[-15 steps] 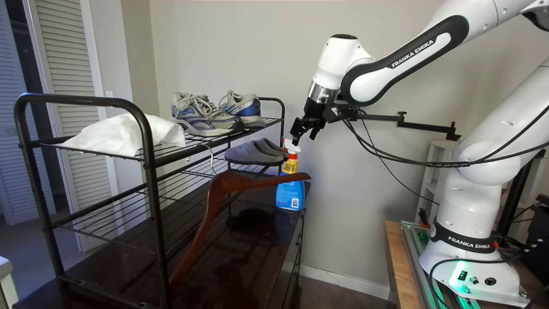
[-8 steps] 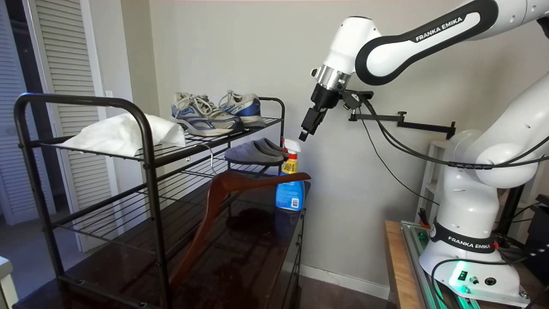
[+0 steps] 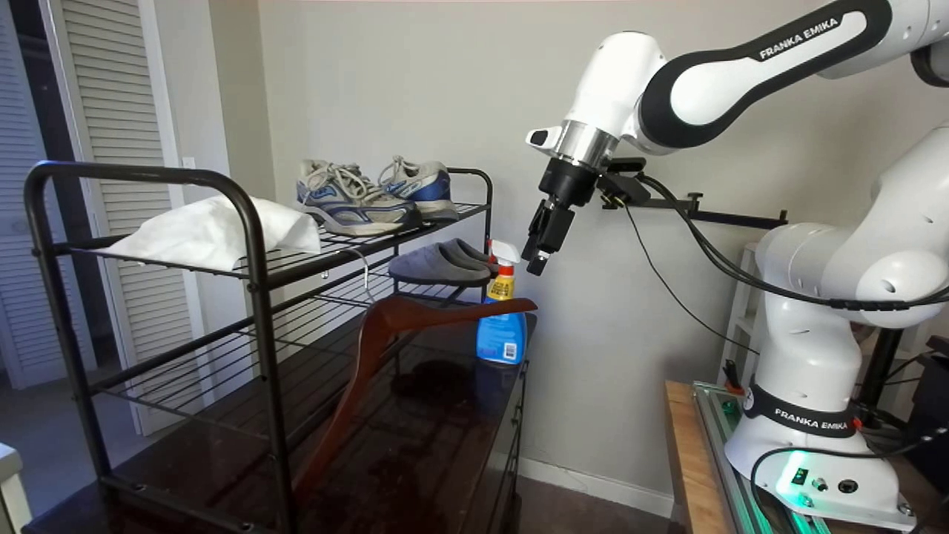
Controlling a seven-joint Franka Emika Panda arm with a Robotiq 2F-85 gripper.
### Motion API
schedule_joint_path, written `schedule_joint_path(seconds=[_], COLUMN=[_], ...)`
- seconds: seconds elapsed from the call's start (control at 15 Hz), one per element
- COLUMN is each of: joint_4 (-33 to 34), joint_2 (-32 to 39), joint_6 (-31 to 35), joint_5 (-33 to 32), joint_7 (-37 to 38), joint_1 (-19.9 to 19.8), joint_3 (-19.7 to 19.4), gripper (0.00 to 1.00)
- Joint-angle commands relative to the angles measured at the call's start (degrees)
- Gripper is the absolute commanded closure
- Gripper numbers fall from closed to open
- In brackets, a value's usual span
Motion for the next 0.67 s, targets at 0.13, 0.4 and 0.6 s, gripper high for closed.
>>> schedule_joint_path(seconds=[0.13,0.4,0.6], joint_4=[0.1,-0.3,-0.5], joint_2=[3.9,2.3,3.8], joint_6=[5.7,3.7,6.5], joint_5=[5.5,3.4,7.0], joint_7=[-17.9,-12.4,-19.9], joint_1=[8.6,5.0,10.0], joint_3=[-6.2,-2.5,-6.1], gripper=[0.00,0.00,0.00])
